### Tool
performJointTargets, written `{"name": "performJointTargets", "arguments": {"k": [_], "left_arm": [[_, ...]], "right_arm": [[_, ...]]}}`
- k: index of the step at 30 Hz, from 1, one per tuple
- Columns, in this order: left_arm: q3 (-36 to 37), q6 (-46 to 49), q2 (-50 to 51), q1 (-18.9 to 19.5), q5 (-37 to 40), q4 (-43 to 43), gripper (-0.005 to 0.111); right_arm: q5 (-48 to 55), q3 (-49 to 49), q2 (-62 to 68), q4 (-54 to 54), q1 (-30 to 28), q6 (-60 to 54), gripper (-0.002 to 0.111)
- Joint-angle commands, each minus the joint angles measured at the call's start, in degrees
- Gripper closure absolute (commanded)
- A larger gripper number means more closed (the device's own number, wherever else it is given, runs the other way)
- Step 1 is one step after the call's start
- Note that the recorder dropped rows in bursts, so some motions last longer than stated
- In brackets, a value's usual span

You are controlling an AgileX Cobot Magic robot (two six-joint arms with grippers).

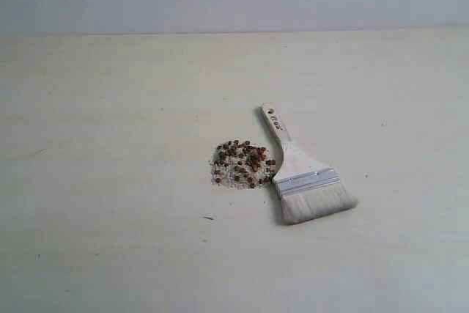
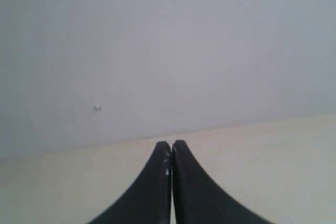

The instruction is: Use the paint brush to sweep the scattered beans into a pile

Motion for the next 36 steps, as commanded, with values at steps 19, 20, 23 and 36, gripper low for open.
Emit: {"name": "performJointTargets", "arguments": {"k": [19, 20, 23, 36], "left_arm": [[-0.1, 0.0, -0.4, 0.1, -0.1, -0.1, 0.107], [-0.1, 0.0, -0.4, 0.1, -0.1, -0.1, 0.107], [-0.1, 0.0, -0.4, 0.1, -0.1, -0.1, 0.107], [-0.1, 0.0, -0.4, 0.1, -0.1, -0.1, 0.107]], "right_arm": [[-9.7, 16.8, -25.8, 0.1, 0.0, 0.4, 0.108], [-9.7, 17.2, -25.8, 0.1, 0.0, -0.4, 0.108], [-8.9, 18.5, -25.8, 0.1, 0.0, -0.7, 0.108], [-6.6, 19.0, -25.8, 0.7, 0.0, 3.8, 0.108]]}}
